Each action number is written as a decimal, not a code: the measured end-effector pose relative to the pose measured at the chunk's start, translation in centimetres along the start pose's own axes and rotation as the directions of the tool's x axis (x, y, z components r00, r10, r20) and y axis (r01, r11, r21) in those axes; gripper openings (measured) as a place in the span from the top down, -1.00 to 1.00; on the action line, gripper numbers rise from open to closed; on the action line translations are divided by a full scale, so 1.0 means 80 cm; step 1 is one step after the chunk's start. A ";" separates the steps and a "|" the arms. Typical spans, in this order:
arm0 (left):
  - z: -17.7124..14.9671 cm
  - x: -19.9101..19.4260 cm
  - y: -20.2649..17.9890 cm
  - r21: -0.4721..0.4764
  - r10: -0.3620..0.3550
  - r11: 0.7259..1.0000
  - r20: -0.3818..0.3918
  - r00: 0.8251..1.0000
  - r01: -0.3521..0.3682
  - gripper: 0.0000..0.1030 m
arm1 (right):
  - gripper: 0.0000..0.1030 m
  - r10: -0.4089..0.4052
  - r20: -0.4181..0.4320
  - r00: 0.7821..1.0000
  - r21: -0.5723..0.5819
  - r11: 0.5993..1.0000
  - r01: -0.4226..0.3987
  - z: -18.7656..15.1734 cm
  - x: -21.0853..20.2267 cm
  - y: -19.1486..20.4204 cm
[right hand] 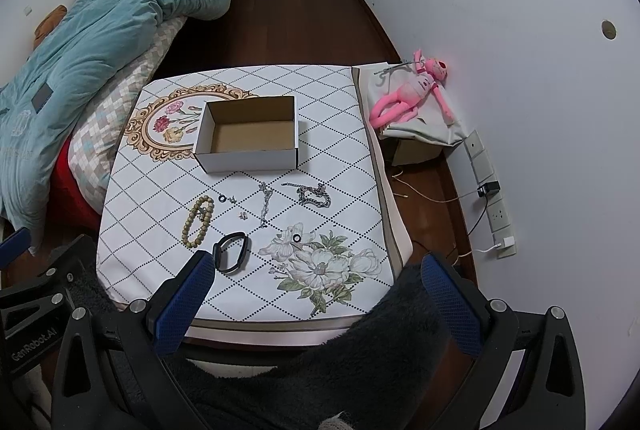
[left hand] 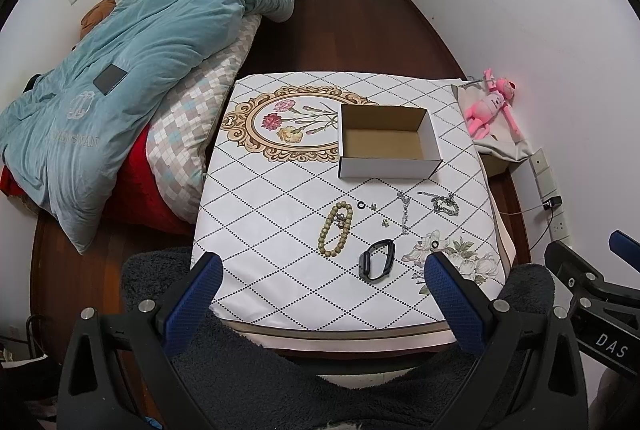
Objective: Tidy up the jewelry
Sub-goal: 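Grasp the black band bracelet with the right tool while the left tool reaches the bead bracelet, then close the left tool on the tan bead bracelet and lift it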
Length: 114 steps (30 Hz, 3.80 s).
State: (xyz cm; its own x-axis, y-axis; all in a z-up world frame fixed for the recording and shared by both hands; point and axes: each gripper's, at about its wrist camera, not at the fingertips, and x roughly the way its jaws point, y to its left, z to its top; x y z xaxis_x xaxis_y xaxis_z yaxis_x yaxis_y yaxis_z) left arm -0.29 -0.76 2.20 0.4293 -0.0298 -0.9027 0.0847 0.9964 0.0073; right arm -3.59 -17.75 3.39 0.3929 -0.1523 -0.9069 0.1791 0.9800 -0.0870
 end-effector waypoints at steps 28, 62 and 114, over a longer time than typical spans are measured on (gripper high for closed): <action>-0.031 0.277 0.038 0.122 0.297 0.951 -0.110 0.949 -0.284 -1.00 | -0.72 0.078 -0.299 0.951 -0.032 0.995 -0.092 -0.058 0.330 0.116; -0.013 0.344 0.007 0.108 -0.055 0.991 -0.202 0.978 0.078 0.72 | 0.87 0.066 -0.290 0.955 -0.019 0.997 -0.075 -0.096 0.342 0.075; -0.023 0.285 0.062 -0.009 -0.210 0.978 -0.100 0.972 0.211 0.96 | 0.88 0.211 -0.186 0.959 0.083 0.976 -0.199 -0.041 0.316 0.035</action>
State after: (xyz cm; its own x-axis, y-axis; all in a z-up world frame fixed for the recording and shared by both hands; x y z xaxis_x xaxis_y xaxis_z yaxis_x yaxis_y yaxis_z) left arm 8.27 3.64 -19.17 0.3093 -0.2307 -0.9225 0.1647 0.9685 -0.1870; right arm 3.86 -18.44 -21.14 0.2467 0.0849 -0.9654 0.1717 0.9766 0.1298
